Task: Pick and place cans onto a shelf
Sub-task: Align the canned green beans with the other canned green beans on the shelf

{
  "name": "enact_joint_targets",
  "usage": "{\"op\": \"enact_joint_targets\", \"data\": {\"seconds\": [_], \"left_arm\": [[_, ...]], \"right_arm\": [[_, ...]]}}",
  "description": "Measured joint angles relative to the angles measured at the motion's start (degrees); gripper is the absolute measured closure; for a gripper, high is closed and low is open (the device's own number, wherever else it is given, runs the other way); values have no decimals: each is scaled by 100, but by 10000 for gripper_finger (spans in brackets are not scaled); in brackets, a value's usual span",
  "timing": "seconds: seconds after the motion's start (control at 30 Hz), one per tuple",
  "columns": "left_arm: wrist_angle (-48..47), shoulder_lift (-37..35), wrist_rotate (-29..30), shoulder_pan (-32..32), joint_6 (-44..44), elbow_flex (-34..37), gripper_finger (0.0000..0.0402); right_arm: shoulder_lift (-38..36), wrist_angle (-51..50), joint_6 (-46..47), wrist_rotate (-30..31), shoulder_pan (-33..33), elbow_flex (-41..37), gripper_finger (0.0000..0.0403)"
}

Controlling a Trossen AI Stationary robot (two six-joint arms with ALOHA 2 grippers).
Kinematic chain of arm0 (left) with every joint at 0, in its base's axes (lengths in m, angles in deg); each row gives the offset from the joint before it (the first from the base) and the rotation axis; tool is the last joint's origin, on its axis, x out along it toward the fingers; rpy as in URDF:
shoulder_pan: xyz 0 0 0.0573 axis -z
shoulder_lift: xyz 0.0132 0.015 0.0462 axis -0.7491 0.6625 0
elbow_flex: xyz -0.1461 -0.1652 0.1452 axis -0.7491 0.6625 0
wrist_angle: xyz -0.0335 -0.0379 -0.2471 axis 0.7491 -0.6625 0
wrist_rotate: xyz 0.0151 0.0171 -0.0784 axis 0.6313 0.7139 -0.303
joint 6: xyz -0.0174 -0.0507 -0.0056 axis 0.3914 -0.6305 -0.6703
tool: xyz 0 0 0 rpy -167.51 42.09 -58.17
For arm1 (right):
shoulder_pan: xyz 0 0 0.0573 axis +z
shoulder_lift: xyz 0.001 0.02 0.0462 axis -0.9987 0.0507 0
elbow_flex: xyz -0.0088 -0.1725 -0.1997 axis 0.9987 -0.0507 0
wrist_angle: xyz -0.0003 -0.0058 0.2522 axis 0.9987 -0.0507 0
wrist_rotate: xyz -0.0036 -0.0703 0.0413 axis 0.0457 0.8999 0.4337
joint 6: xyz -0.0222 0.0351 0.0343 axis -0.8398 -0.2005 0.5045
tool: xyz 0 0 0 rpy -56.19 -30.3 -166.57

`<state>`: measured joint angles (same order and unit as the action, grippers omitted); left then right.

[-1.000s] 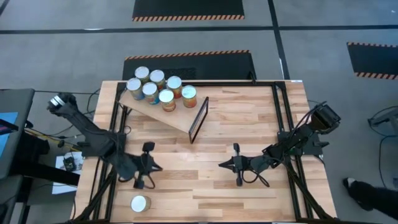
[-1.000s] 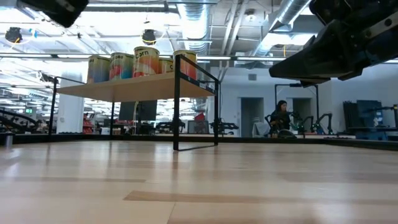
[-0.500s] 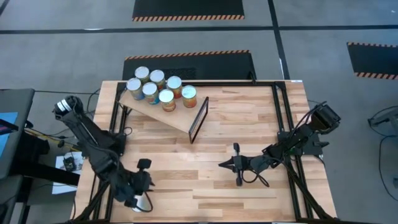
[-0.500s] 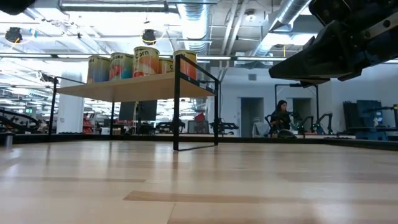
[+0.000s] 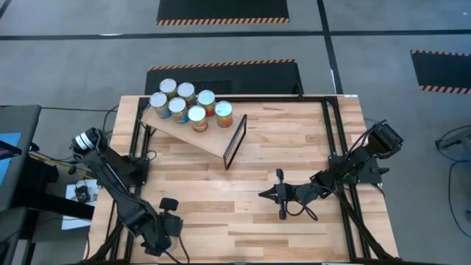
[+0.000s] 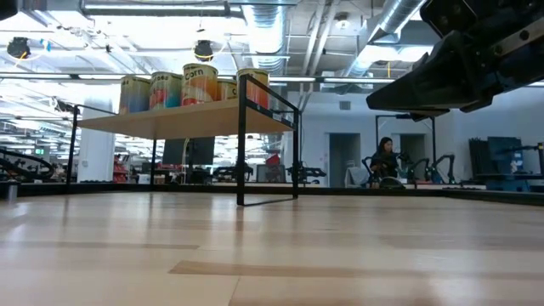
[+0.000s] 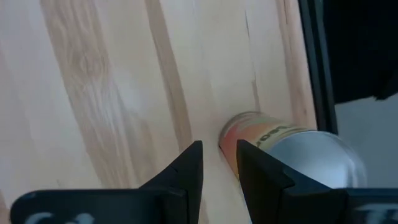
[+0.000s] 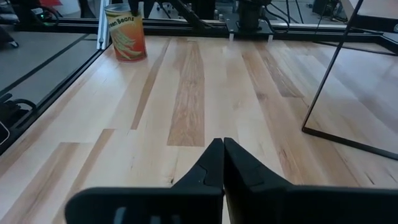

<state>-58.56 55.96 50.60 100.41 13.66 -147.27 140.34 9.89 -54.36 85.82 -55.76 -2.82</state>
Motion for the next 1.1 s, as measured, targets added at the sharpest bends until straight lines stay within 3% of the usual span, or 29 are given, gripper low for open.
{"op": "enact_joint_targets", "data": {"seconds": [0.3, 0.5, 1.1], "left_arm": [[-787, 19, -5, -2, -22, -386, 317], [-506, 20, -253, 81, -115, -494, 317], [-444, 366, -283, 144, 136, -467, 324]], "right_arm": [[0, -4, 0, 2, 0, 0, 383], [0, -1, 2, 0, 0, 0, 387], [0, -129, 55, 0, 0, 2, 383]]}}
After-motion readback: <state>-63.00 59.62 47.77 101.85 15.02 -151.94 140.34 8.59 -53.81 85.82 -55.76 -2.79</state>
